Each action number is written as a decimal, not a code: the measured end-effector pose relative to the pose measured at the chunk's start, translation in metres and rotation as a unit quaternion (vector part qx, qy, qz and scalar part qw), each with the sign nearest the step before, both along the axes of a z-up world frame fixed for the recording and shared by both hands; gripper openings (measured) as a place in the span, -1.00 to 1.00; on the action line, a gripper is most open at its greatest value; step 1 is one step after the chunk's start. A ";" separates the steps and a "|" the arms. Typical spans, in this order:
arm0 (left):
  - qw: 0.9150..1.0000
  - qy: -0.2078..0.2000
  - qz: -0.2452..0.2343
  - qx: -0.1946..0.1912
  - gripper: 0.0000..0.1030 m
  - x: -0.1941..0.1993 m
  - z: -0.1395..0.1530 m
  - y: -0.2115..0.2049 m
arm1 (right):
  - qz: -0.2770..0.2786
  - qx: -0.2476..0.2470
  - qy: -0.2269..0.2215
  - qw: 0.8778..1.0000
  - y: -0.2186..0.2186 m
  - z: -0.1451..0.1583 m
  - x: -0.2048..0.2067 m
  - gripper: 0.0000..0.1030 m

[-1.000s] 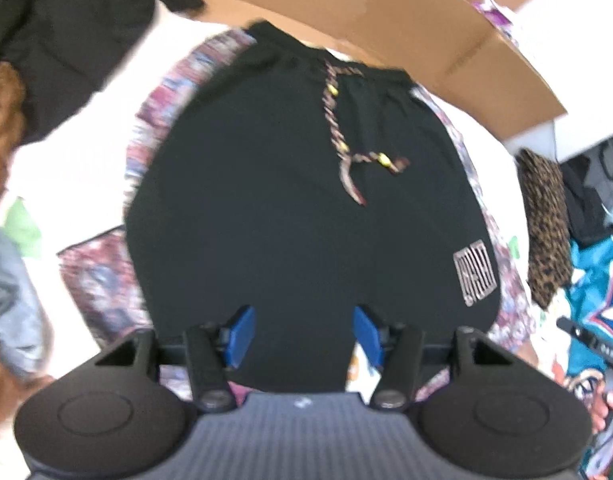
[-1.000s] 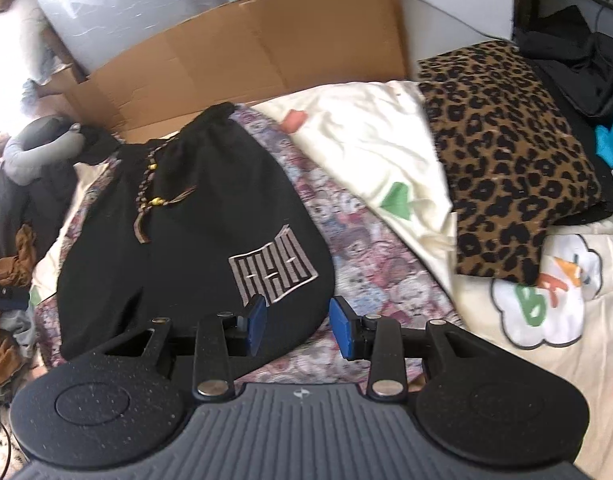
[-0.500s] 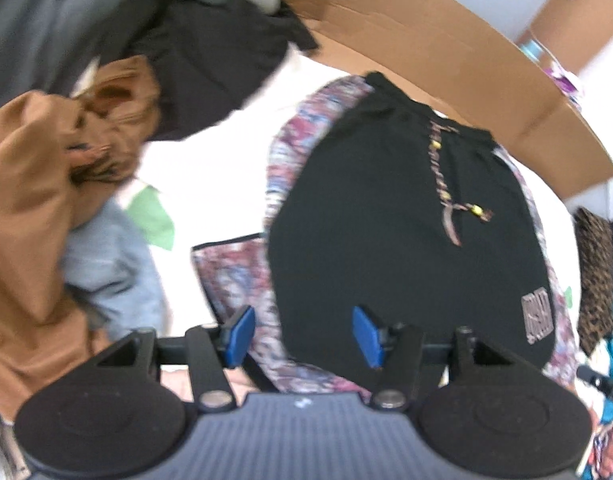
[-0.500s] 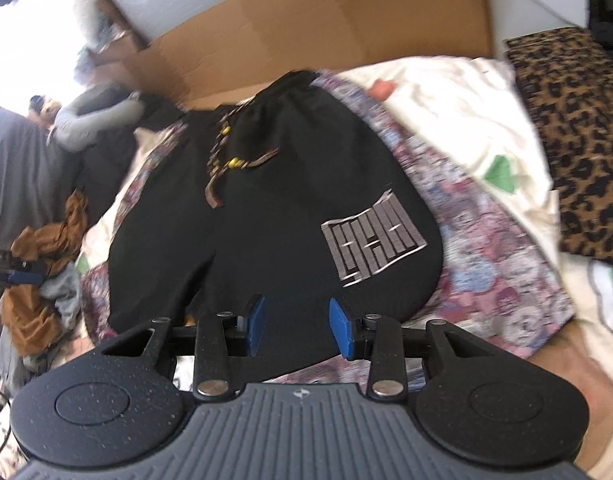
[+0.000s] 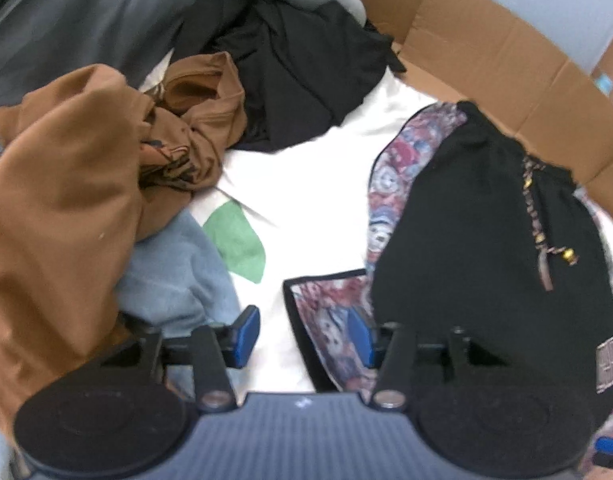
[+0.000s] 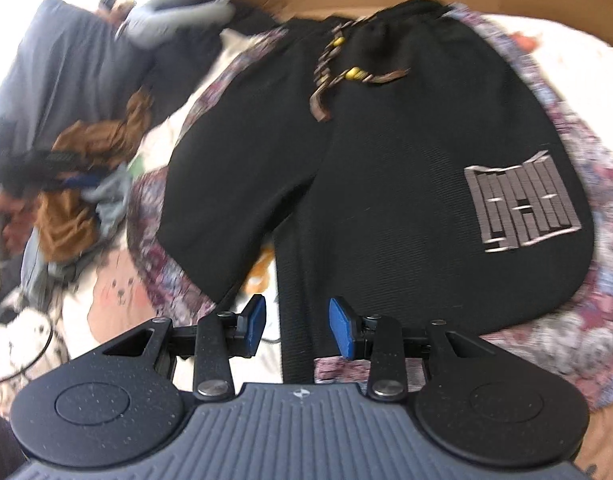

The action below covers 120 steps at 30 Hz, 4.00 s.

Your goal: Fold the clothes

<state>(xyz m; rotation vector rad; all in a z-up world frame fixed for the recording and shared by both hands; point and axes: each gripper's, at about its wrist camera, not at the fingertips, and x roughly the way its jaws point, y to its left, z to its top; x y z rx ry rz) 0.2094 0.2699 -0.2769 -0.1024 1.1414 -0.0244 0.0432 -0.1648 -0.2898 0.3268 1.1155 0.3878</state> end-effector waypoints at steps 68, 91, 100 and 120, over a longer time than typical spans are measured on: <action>0.965 0.092 -0.241 0.053 -0.09 -0.016 -0.043 0.012 | 0.032 0.159 0.160 0.974 0.093 -0.104 0.025 -0.19; 0.978 0.112 -0.173 -0.028 -0.87 -0.026 -0.001 0.054 | 0.025 0.209 0.192 0.959 0.086 -0.090 0.040 -1.00; 0.970 0.156 -0.185 0.036 -0.86 -0.018 -0.032 0.044 | 0.031 0.181 0.237 0.954 0.103 -0.124 0.043 -1.00; 0.979 0.133 -0.152 -0.020 -0.85 -0.009 -0.008 0.056 | 0.040 0.244 0.263 0.933 0.096 -0.138 0.039 -0.95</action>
